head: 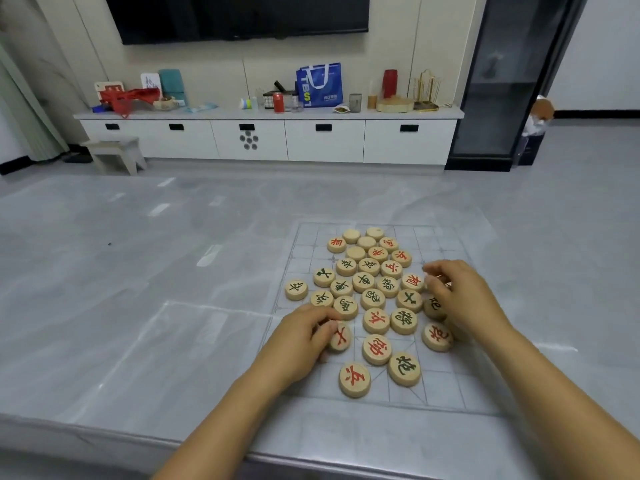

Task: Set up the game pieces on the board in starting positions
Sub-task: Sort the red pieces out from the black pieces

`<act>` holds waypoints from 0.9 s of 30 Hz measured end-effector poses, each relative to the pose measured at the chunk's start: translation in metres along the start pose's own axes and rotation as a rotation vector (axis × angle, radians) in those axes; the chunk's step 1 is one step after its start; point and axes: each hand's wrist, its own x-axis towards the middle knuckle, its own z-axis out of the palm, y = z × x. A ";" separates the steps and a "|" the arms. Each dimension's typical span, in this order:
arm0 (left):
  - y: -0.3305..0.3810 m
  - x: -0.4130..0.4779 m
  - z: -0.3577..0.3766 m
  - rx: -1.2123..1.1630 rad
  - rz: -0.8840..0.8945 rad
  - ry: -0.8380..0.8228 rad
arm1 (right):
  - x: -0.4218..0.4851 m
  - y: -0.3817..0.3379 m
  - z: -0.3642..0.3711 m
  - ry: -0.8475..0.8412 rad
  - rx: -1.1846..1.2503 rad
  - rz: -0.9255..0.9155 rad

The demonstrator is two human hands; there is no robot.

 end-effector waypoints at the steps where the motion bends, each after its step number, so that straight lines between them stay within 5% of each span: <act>1: -0.002 0.000 -0.001 0.037 0.008 0.022 | 0.008 -0.002 0.003 -0.009 -0.019 -0.004; 6: -0.001 -0.001 0.009 0.246 0.069 0.076 | 0.058 -0.024 0.020 -0.067 -0.154 -0.083; 17: 0.002 0.008 -0.007 0.161 0.088 0.068 | 0.126 -0.050 0.067 -0.207 -0.432 0.000; 24: 0.008 -0.001 -0.003 0.087 0.054 -0.287 | 0.136 -0.057 0.082 -0.207 -0.334 0.112; 27: 0.006 -0.002 0.000 0.186 0.082 -0.311 | 0.129 -0.059 0.080 -0.165 -0.246 0.115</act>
